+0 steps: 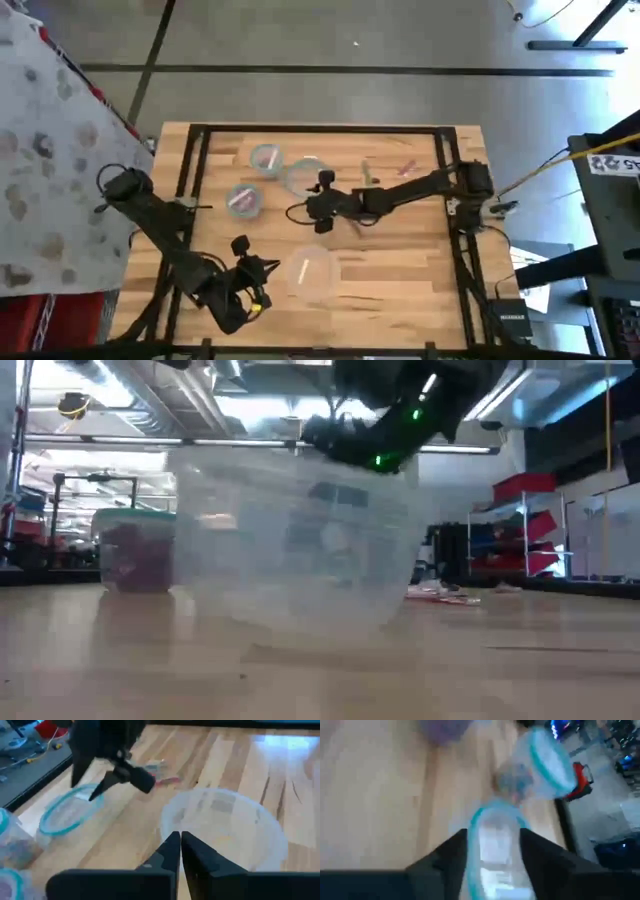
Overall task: Sort candy
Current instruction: Open the large transparent bin, then put the orange candy stick into the large transparent bin
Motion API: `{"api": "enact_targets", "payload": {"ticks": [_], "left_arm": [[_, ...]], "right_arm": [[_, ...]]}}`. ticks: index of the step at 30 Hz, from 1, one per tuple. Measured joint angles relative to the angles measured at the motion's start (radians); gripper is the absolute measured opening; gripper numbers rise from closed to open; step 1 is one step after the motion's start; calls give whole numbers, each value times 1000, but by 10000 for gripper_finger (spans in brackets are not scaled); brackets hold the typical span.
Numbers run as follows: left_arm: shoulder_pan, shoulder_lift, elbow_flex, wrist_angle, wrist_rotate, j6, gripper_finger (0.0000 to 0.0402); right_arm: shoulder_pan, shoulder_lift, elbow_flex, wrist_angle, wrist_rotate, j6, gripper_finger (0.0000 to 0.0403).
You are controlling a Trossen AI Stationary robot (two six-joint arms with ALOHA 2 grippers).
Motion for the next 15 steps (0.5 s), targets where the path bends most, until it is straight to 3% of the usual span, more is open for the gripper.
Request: {"api": "enact_targets", "payload": {"ticks": [3, 9, 15], "left_arm": [[-2, 0, 0, 2, 13, -14, 0], [-16, 0, 0, -1, 64, -61, 0], [-46, 33, 0, -7, 98, -124, 0]], "right_arm": [[46, -110, 0, -134, 57, 72, 229], [200, -321, -27, -460, 22, 418, 219], [409, -381, -237, -444, 86, 809, 191]]}}
